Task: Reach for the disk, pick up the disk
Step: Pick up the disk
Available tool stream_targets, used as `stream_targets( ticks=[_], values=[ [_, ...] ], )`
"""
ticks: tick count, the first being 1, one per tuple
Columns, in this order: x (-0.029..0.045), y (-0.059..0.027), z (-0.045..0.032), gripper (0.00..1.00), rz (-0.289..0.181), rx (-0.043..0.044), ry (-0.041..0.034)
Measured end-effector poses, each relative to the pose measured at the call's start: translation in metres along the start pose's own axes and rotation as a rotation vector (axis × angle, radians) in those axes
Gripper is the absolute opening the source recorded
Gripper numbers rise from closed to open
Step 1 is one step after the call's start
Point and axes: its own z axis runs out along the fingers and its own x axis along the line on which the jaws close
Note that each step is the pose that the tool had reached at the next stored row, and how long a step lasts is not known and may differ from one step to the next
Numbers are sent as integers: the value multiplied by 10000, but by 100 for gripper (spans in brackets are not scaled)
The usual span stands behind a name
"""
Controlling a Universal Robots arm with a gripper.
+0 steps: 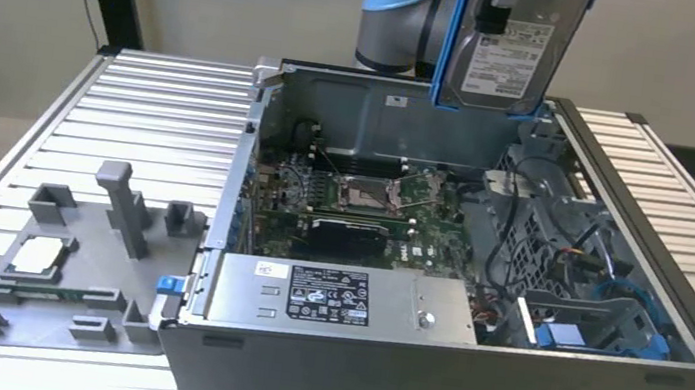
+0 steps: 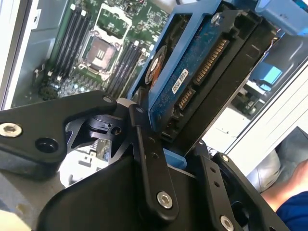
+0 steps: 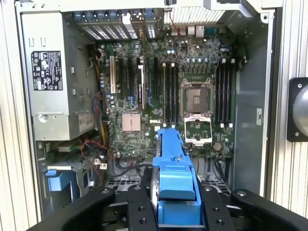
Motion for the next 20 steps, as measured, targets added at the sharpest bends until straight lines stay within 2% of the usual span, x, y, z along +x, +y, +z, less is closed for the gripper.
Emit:
stream_targets(
  ticks=[16, 20],
  values=[
    [-14, -287, 14, 0, 1, 1, -2],
    [-15, -316, 16, 0, 1, 0, -1]
  ],
)
